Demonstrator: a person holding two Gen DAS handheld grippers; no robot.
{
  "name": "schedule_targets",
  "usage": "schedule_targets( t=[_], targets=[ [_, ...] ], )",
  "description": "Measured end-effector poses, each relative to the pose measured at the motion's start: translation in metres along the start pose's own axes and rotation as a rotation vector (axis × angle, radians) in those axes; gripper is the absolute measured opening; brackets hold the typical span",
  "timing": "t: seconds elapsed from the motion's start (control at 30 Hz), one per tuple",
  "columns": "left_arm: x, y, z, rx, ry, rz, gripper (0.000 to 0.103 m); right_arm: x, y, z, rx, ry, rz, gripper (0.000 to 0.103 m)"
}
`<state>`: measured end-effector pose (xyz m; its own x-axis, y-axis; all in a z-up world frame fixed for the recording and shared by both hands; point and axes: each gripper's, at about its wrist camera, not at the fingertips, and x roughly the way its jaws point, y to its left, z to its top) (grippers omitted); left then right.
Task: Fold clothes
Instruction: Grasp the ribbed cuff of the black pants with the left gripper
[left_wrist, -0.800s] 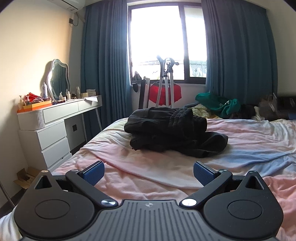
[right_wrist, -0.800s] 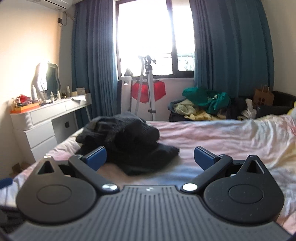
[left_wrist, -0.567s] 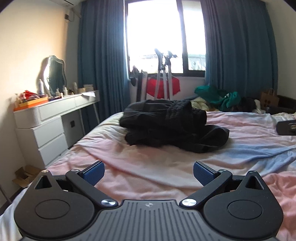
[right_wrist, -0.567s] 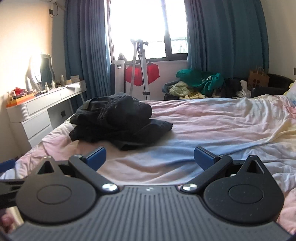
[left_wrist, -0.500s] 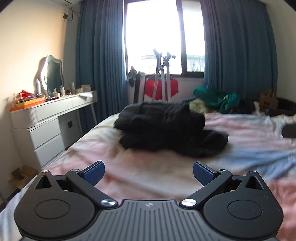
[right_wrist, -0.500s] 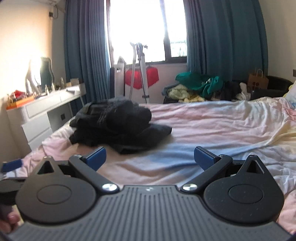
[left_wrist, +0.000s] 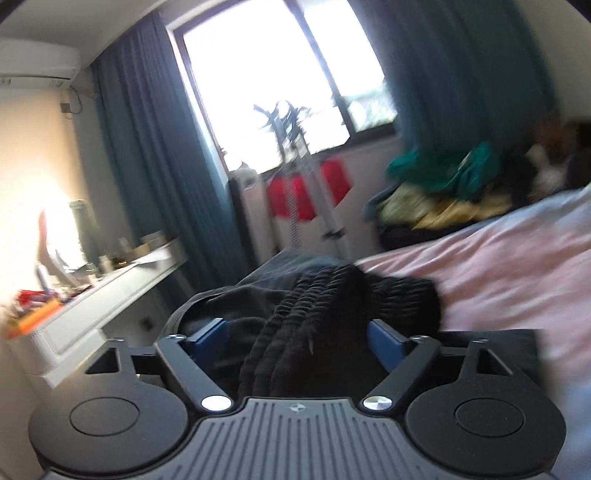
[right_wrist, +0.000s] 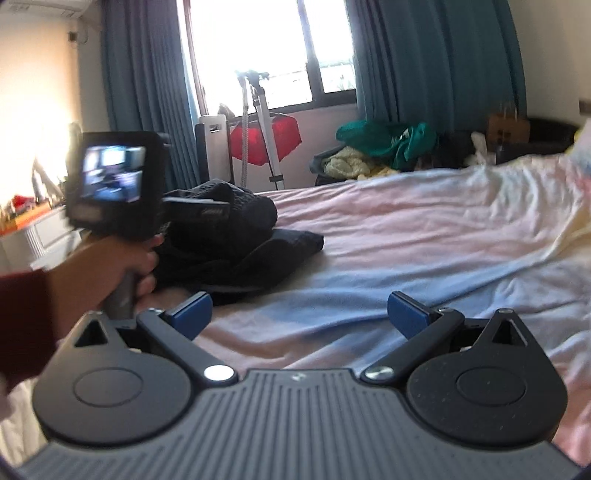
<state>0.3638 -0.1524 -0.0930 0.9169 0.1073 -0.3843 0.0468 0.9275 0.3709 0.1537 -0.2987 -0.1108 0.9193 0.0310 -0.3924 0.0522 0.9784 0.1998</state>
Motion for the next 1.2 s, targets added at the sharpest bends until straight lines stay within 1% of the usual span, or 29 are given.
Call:
schedule_targets(
  t=[0.07,0.13,0.2,0.23,0.27,0.3,0.33,0.4,0.47,0.53,0.63,0.7,0.77,0.83,0.9,0.97,1.07,1.13,1.2],
  targets=[
    [0.039,-0.013,-0.007,0.054,0.067,0.033,0.078,0.019,0.0,-0.011,-0.046,0.041,-0.018,0.103],
    [0.064,-0.02,-0.009,0.096,0.082,0.061,0.076,0.035,-0.001,-0.019,-0.064,0.069,-0.03,0.103],
    [0.074,-0.026,-0.007,0.126,0.081,0.095,0.042,0.044,-0.003,-0.022,-0.052,0.08,-0.032,0.103],
    [0.076,-0.025,-0.002,0.12,0.082,0.106,0.04,0.048,-0.004,-0.023,-0.042,0.083,-0.026,0.103],
    [0.075,-0.022,0.005,0.105,0.083,0.107,0.03,0.052,-0.005,-0.024,-0.033,0.086,-0.02,0.103],
    [0.07,-0.015,0.015,0.082,0.074,0.117,0.025,0.054,-0.005,-0.024,-0.032,0.088,-0.015,0.103],
    [0.064,-0.006,0.023,0.059,0.059,0.124,0.023,0.055,-0.005,-0.024,-0.034,0.09,-0.012,0.103],
    [0.032,0.018,0.045,0.047,-0.016,0.154,0.015,0.054,-0.005,-0.023,-0.04,0.075,-0.013,0.103],
    [-0.003,0.037,0.06,0.036,-0.089,0.162,0.011,0.052,-0.007,-0.021,-0.033,0.055,-0.011,0.103],
    [-0.052,0.06,0.071,0.009,-0.181,0.168,0.01,0.044,-0.007,-0.017,-0.028,0.027,-0.011,0.103],
    [-0.122,0.094,0.077,-0.057,-0.229,0.121,0.01,0.027,-0.007,-0.011,-0.02,-0.037,-0.01,0.103],
    [-0.175,0.119,0.075,-0.082,-0.279,0.098,0.009,0.015,-0.005,-0.007,-0.018,-0.079,-0.008,0.103],
    [-0.219,0.141,0.07,-0.107,-0.308,0.072,0.009,0.003,-0.002,-0.003,-0.023,-0.118,-0.009,0.103],
    [-0.258,0.161,0.061,-0.139,-0.322,0.044,0.009,-0.008,0.002,0.0,-0.037,-0.144,-0.016,0.103],
    [-0.296,0.18,0.043,-0.179,-0.332,0.016,0.009,-0.017,0.007,0.005,-0.063,-0.166,-0.017,0.103],
    [-0.327,0.201,0.024,-0.237,-0.324,-0.016,0.009,-0.03,0.014,0.007,-0.104,-0.192,-0.023,0.103],
    [-0.358,0.229,-0.026,-0.305,-0.266,-0.06,0.009,-0.051,0.024,0.006,-0.133,-0.187,-0.009,0.103],
    [-0.363,0.247,-0.069,-0.334,-0.211,-0.051,0.009,-0.065,0.03,0.001,-0.143,-0.159,0.02,0.103],
    [-0.361,0.267,-0.114,-0.374,-0.16,-0.025,0.009,-0.073,0.038,-0.007,-0.156,-0.092,0.04,0.103]
  ],
)
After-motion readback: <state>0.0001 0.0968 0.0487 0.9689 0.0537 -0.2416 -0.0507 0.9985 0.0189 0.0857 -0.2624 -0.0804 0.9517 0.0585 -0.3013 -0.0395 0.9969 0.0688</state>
